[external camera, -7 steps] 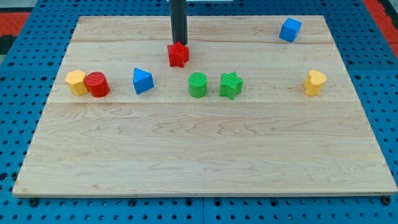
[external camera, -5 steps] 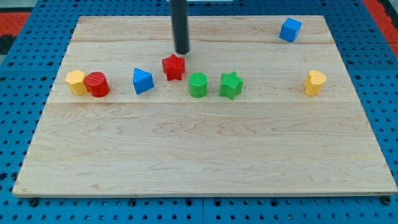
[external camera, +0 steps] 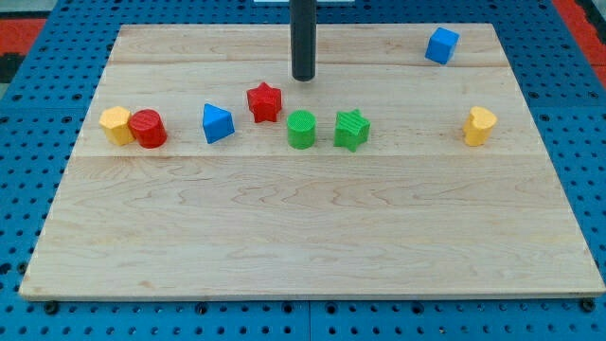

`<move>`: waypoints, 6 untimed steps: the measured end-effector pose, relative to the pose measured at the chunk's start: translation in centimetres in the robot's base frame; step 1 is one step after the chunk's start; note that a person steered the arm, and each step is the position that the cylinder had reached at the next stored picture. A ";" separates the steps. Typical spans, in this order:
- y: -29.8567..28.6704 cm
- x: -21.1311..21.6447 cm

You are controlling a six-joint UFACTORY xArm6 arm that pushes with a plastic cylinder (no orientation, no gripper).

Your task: Push red star left to the green circle

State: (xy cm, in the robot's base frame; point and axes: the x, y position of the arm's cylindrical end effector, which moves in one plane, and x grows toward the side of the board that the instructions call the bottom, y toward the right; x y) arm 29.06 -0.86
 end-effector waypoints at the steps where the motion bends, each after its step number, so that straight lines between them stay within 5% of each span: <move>1: -4.7 1.2; 4: -8.0 6.2; 6: -4.4 2.0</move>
State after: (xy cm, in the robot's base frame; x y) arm 31.02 -5.24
